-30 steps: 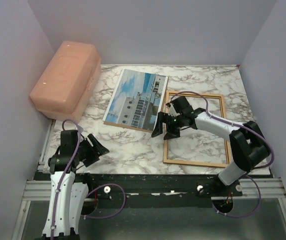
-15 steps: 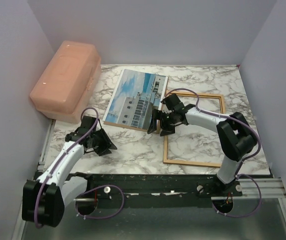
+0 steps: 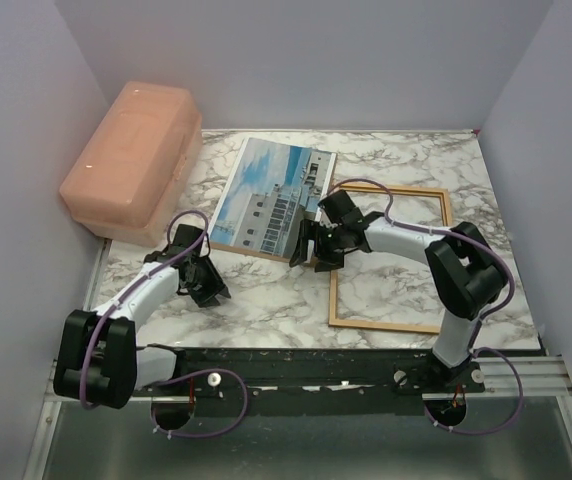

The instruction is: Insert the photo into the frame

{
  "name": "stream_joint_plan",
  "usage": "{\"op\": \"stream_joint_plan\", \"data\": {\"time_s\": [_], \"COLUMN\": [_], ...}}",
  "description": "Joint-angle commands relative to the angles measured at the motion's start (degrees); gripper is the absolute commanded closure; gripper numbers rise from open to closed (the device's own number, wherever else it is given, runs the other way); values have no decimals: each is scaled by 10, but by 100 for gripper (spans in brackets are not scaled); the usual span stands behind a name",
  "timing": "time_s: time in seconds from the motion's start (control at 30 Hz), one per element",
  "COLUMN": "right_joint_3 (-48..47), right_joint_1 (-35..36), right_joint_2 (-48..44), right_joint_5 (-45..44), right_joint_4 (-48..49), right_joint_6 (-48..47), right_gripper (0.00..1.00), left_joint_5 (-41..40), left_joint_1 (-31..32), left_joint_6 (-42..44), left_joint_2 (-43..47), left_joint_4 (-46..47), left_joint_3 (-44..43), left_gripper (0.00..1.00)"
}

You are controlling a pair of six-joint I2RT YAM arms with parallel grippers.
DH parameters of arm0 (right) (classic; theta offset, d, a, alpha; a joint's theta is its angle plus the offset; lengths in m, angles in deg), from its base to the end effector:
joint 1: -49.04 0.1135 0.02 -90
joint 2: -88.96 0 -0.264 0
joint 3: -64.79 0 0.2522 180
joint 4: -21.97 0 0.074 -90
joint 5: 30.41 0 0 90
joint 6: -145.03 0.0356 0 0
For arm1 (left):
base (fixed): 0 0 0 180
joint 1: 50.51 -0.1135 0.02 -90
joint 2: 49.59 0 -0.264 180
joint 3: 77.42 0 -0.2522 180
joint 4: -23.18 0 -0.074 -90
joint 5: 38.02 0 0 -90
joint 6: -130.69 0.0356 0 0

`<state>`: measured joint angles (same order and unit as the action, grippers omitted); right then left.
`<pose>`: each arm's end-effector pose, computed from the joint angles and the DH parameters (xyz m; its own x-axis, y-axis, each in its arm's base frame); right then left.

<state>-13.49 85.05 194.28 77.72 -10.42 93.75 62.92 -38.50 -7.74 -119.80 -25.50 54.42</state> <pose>0.2922 0.2260 0.1606 -0.9730 0.0277 -0.2292 -0.1002 0.8438 0.5272 0.1945 -0.0483 0.1644 -0.8113 -0.5784 -0.0850 -0.5146 0.7755 -0.3658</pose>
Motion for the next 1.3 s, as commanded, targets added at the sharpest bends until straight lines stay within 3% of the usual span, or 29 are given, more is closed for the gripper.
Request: {"op": "stream_joint_plan", "data": {"time_s": [0.0,0.3,0.67,0.87,1.27], "right_joint_3": [62,166,232,246,218], "right_joint_1": [4,5,1,0,2], "right_joint_2": [0,-76,-128,-111,-97], "right_joint_5": [25,108,135,138,108], "right_joint_4": [74,266,411,444,379], "right_joint_6": [45,144,212,228,190], "right_gripper": [15,15,15,21,83], "left_joint_5": [-15,-3,7,13,30], "left_joint_1": [2,2,3,4,4], "left_joint_6": [16,31,40,41,48], "left_joint_2": [-12,-40,-55,-53,-16], "left_joint_4": [17,25,33,36,36], "left_joint_3": [-9,-9,-9,-10,-14], "left_gripper": [64,72,76,76,73]}}
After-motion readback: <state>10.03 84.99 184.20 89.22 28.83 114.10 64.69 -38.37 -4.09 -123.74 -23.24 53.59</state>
